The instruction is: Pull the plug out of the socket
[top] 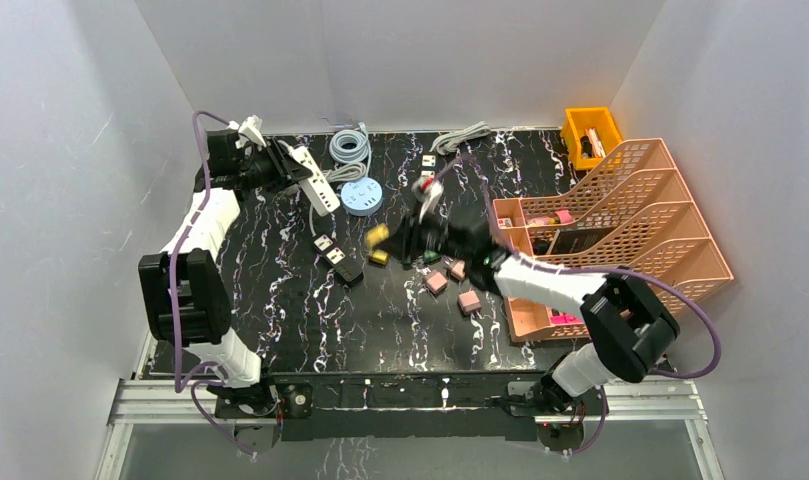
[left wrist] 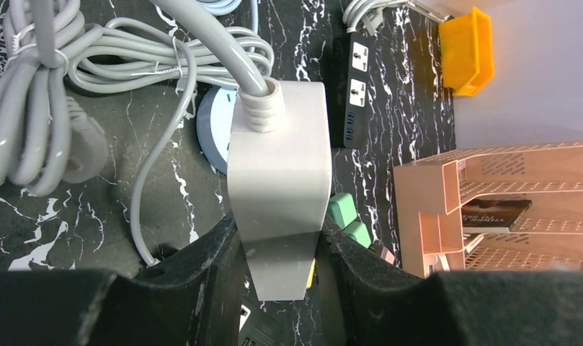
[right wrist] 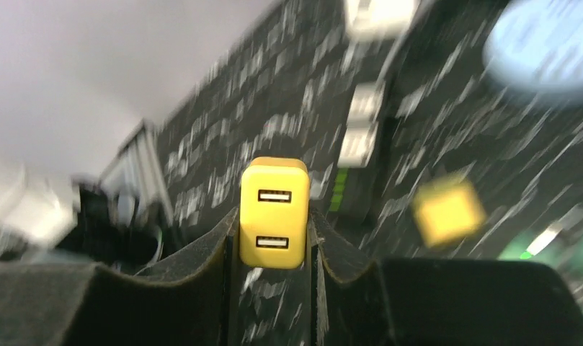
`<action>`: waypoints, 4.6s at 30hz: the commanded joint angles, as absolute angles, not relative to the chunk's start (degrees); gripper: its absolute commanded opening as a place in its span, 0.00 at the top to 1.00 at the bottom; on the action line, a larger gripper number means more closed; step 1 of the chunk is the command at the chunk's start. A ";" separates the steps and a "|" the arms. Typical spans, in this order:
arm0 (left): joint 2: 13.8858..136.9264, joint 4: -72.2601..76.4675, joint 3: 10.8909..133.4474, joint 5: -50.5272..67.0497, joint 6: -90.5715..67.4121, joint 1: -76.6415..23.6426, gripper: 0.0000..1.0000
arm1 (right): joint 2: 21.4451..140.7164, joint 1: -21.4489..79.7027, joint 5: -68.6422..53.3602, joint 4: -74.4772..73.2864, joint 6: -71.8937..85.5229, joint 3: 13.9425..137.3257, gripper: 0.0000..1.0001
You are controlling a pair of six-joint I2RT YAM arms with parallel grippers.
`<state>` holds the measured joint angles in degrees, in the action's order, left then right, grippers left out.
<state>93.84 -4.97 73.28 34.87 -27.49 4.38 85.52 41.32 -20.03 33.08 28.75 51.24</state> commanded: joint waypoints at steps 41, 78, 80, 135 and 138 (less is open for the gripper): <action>93.93 27.20 51.81 36.53 -57.85 26.35 0.22 | 93.88 50.64 -11.43 32.48 34.99 46.38 0.02; 96.25 -28.74 60.25 -3.29 -49.18 -21.80 0.02 | 69.26 50.81 13.74 17.46 20.84 37.24 0.02; 100.18 -33.99 65.01 -7.76 -52.51 -23.27 0.02 | 68.73 50.80 14.35 17.43 20.47 36.64 0.02; 85.38 -27.66 69.70 8.20 -25.44 -21.43 0.06 | 66.30 52.81 18.99 15.39 16.14 34.44 0.02; 90.28 -25.59 68.49 11.18 -33.83 -25.74 0.15 | 63.55 52.54 21.94 14.99 17.69 32.91 0.02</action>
<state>85.14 -24.34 69.73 7.64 -27.94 -21.93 66.78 52.64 17.47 12.51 16.16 32.14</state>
